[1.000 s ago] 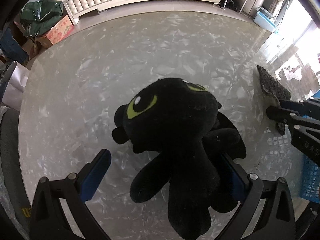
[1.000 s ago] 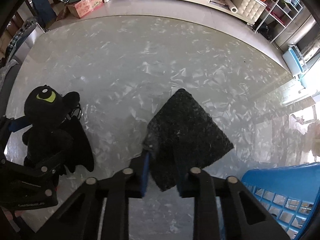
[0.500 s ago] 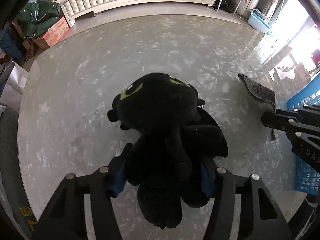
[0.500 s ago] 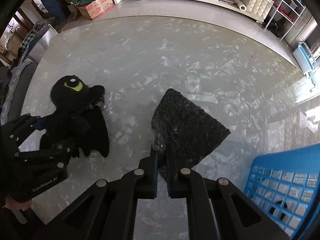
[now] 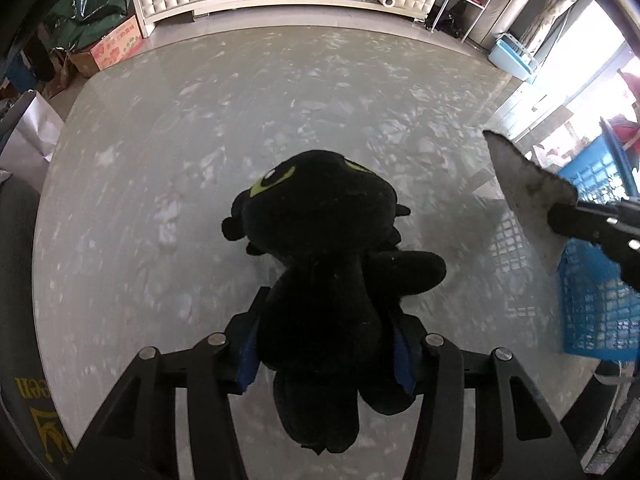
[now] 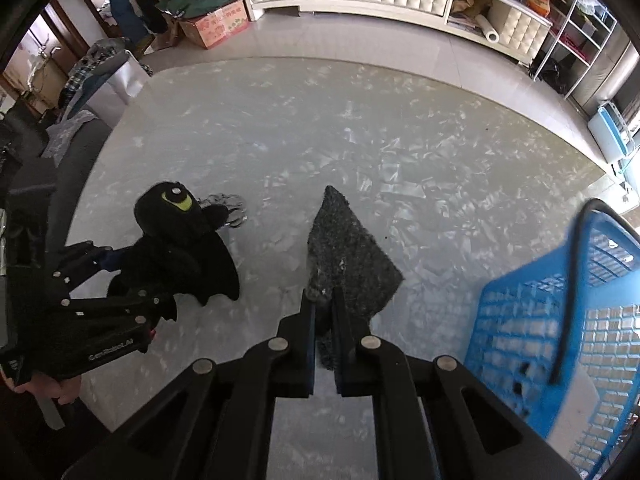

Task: Organize soft objects
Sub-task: 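Carry the black mat with the right gripper over the basket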

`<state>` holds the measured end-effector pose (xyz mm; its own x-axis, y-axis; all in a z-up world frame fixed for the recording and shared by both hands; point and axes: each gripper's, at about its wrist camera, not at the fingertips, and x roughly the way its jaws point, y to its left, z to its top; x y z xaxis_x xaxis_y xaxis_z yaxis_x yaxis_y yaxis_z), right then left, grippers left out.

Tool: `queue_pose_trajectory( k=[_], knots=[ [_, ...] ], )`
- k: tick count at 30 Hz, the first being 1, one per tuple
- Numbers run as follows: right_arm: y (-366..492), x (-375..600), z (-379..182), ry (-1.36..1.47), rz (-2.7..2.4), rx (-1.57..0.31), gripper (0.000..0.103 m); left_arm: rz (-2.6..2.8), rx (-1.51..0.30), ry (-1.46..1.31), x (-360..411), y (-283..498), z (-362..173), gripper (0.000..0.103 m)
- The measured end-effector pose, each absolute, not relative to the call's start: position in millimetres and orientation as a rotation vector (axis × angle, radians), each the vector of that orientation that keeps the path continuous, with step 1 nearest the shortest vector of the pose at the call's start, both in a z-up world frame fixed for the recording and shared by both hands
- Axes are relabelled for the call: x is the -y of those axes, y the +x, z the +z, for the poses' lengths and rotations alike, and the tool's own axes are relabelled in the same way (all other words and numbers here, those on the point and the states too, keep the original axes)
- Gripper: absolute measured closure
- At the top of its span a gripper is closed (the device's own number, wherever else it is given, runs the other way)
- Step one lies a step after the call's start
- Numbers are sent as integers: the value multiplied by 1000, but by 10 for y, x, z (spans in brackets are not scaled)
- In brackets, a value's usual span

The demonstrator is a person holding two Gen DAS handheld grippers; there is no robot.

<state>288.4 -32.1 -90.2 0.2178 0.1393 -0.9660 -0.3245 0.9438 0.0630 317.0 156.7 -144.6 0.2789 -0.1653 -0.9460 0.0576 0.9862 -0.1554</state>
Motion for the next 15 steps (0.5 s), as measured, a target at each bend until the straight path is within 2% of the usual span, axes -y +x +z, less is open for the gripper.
queue_pose_trajectory(
  k=[15],
  knots=[
    [2265, 745, -52, -168, 353, -1201, 97, -180, -1196, -90, -1564, 2584, -882, 53]
  ],
)
